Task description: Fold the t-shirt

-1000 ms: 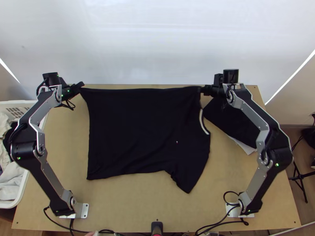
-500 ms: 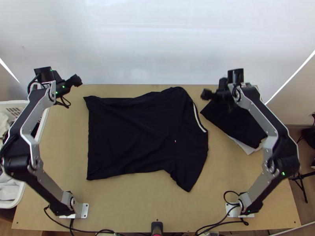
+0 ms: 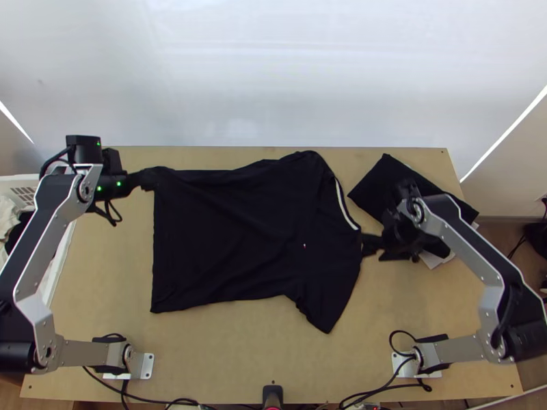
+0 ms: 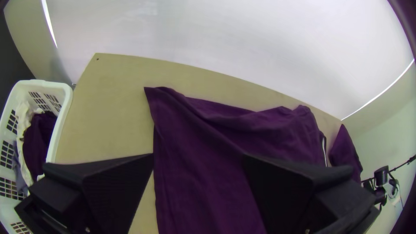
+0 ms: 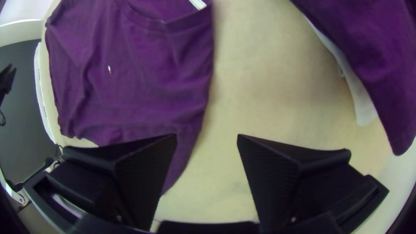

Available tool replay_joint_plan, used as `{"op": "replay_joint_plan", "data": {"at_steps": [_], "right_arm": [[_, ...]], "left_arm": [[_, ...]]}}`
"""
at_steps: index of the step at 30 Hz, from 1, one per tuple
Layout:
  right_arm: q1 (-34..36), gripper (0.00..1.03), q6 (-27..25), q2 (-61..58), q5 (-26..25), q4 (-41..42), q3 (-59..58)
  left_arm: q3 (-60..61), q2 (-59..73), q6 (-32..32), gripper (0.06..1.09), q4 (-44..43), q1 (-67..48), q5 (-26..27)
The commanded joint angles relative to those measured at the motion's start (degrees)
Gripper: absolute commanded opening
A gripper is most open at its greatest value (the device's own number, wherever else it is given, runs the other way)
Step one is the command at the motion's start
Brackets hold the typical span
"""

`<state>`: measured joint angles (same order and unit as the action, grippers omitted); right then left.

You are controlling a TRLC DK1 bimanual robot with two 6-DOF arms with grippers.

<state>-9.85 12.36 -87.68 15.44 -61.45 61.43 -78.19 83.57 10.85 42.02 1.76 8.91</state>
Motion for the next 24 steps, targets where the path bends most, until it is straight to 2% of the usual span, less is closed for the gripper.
{"op": "replay_joint_plan", "data": {"at_steps": [1,10,24], "right_arm": [[0.3,0.42,-0.6,5.2,0.0,1.9,-8.3],[-4.0,0.44,1.4,5.2,0.6,5.5,-9.9],[-6.5,0.44,2.5,0.4,1.2,10.4,-8.8]], "left_arm": [[1.8,-4.4,-0.3,1.04,2.7,-1.6,-0.6],[1.5,-5.9,0.4,1.04,2.5,-3.3,-2.1],[1.7,-7.0,0.6,1.04,3.1,-4.3,-3.2]]}}
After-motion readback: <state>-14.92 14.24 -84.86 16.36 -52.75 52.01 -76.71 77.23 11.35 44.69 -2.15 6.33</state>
